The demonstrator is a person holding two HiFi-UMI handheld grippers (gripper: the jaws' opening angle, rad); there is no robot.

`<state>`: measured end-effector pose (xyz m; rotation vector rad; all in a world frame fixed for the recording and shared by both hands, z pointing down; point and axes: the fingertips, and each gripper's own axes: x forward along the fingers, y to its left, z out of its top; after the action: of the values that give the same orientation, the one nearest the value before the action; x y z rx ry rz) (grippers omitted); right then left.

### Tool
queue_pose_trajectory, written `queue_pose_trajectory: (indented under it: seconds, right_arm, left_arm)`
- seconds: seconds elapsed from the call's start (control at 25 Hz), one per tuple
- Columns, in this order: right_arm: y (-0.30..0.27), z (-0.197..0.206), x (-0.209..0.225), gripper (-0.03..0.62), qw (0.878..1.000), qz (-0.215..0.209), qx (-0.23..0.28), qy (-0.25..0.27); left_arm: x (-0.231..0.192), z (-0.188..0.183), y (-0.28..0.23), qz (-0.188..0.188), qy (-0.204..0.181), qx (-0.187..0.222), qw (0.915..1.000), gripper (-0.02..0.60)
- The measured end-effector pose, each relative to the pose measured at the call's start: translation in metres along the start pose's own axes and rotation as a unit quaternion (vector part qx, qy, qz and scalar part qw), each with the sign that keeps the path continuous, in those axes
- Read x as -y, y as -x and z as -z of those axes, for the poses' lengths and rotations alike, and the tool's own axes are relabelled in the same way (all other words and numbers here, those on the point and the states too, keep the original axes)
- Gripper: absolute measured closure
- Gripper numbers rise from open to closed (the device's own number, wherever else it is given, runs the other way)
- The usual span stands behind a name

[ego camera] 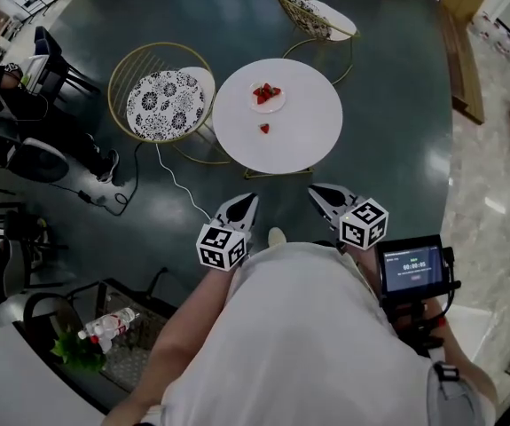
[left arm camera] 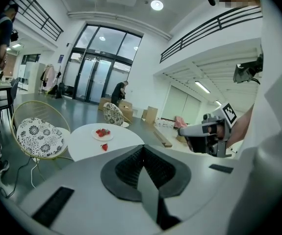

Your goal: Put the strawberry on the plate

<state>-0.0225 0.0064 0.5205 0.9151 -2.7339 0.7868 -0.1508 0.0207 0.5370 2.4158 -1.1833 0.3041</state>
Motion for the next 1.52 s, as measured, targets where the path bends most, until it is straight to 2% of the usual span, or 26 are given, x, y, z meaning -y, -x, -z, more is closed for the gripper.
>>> queue_pose_trajectory:
  seconds: [0.6,0.96,1.12,1.52]
  right_arm:
    - [-0.008,-0.030,0.007,0.588,0.999,0.027,0.017,0.004]
    - [-0.025,-0.041,0.001,0.588,1.000,0.015,0.008,0.014]
    - [-0.056,-0.042,0.037,0.588,1.000,0.010,0.002,0.009]
    - [-0.087,-0.064,0.097,0.588,1.000,0.004,-0.020,0.005]
  left_arm:
    - [-0.020,-0.018,0.005,-0.003,0.001,-0.002,1.0000,0.574]
    - [-0.032,-0.030,0.004,-0.008,-0.002,-0.002,1.0000,0.574]
    - [-0.061,-0.026,-0.030,-0.013,0.003,-0.014,0.9998,0.574]
    - [-0.087,-0.035,-0.088,-0.019,0.018,-0.035,0.9990,0.574]
